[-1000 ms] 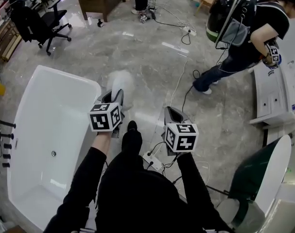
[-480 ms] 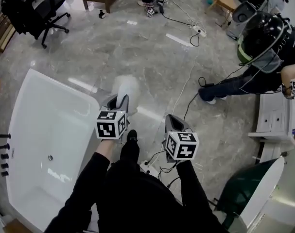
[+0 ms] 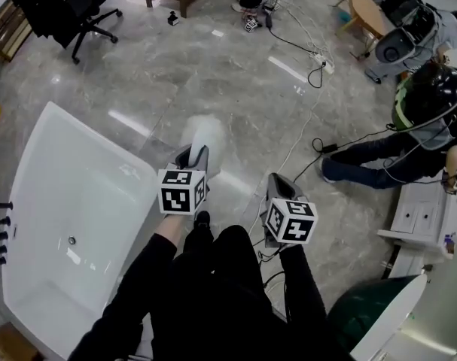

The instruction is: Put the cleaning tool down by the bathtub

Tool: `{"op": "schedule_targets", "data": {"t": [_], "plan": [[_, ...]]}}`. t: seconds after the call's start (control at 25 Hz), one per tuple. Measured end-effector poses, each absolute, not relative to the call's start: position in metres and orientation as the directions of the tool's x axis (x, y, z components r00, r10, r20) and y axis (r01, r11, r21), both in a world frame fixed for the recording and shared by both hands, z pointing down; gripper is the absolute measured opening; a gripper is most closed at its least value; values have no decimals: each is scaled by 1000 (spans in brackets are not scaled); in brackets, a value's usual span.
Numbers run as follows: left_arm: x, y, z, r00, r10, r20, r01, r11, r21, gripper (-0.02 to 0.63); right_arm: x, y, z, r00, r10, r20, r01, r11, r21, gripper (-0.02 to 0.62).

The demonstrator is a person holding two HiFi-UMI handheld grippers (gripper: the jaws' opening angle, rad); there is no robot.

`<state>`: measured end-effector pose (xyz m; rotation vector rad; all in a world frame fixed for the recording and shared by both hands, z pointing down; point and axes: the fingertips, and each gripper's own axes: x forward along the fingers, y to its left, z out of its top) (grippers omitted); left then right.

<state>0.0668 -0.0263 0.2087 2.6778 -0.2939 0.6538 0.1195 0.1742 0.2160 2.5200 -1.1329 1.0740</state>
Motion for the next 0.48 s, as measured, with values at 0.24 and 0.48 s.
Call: {"op": "schedule_targets", "data": {"t": [0.24, 0.48], "plan": [[79, -42, 217, 857, -150, 493, -330, -894, 302, 95, 153, 153, 216, 440, -589, 678, -737, -668, -101, 0], [98, -65, 233, 836, -206, 509, -393, -872, 292, 95, 182, 126, 233, 386, -607, 695, -780, -617, -106, 0]]}}
